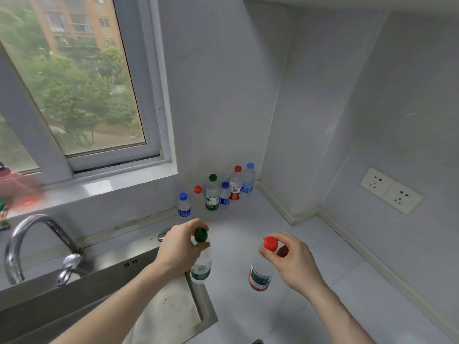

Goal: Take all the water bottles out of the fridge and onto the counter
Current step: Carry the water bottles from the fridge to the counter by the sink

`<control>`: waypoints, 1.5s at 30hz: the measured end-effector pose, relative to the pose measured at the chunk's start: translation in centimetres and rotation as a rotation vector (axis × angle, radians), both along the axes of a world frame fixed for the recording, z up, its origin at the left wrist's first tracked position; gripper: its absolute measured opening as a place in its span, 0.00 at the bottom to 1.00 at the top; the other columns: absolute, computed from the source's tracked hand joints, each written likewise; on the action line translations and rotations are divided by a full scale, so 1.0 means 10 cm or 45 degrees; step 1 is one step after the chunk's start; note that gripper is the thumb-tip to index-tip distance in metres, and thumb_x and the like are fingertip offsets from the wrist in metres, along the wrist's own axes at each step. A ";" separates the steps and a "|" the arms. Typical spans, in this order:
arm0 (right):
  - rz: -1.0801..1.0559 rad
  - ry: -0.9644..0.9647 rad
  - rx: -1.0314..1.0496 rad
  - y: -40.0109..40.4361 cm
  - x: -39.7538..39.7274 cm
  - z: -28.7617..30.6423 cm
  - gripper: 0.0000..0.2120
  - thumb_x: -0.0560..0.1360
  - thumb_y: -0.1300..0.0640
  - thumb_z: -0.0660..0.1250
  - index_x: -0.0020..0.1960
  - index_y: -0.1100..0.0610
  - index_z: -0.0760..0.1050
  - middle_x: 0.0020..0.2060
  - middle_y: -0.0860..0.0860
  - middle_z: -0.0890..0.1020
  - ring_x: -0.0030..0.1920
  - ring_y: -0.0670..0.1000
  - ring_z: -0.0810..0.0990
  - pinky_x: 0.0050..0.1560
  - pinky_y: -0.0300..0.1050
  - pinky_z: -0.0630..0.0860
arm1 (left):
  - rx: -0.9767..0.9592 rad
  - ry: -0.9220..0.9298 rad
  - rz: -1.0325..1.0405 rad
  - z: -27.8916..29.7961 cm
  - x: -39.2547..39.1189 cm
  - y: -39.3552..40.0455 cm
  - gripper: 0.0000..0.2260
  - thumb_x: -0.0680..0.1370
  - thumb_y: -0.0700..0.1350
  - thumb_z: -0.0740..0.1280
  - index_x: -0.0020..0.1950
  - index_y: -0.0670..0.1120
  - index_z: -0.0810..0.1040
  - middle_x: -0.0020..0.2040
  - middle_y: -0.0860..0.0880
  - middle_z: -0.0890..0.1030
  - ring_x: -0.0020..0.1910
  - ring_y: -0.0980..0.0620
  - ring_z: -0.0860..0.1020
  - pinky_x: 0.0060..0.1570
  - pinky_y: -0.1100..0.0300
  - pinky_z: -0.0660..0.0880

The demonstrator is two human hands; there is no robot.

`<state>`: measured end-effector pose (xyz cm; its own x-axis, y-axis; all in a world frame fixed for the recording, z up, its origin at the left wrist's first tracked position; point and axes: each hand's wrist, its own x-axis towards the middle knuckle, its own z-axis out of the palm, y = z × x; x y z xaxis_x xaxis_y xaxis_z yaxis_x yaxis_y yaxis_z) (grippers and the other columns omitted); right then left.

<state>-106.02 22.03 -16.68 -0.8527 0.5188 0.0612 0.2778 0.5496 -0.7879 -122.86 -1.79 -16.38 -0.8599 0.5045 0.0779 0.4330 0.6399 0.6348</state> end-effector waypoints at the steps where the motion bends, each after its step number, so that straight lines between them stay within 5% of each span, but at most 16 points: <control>1: 0.014 -0.006 0.005 0.05 -0.11 -0.03 0.09 0.74 0.43 0.78 0.51 0.41 0.81 0.47 0.37 0.83 0.41 0.43 0.79 0.43 0.37 0.74 | -0.002 -0.002 0.026 -0.05 -0.08 0.06 0.14 0.73 0.49 0.79 0.55 0.58 0.80 0.52 0.59 0.83 0.51 0.51 0.80 0.51 0.54 0.79; 14: 0.188 -0.136 -0.077 0.50 -1.24 -0.47 0.12 0.74 0.53 0.80 0.55 0.46 0.82 0.51 0.40 0.83 0.46 0.42 0.81 0.43 0.30 0.73 | -0.168 -0.014 0.272 -0.43 -0.94 0.49 0.15 0.71 0.53 0.78 0.55 0.59 0.79 0.50 0.57 0.83 0.49 0.47 0.81 0.47 0.54 0.78; 37: 0.312 -0.154 0.014 0.69 -2.32 -0.47 0.15 0.73 0.54 0.80 0.58 0.46 0.83 0.51 0.39 0.82 0.48 0.39 0.79 0.45 0.29 0.70 | -0.447 0.054 0.367 -0.66 -1.91 0.81 0.10 0.78 0.47 0.71 0.58 0.54 0.78 0.52 0.51 0.83 0.51 0.43 0.80 0.44 0.55 0.73; 45: 0.368 -0.156 -0.009 0.44 -2.95 -0.53 0.15 0.73 0.56 0.79 0.59 0.47 0.84 0.52 0.44 0.84 0.51 0.48 0.83 0.55 0.44 0.80 | -0.431 0.107 0.341 -0.69 -2.03 0.82 0.08 0.79 0.50 0.71 0.56 0.53 0.77 0.50 0.51 0.84 0.49 0.43 0.81 0.43 0.54 0.75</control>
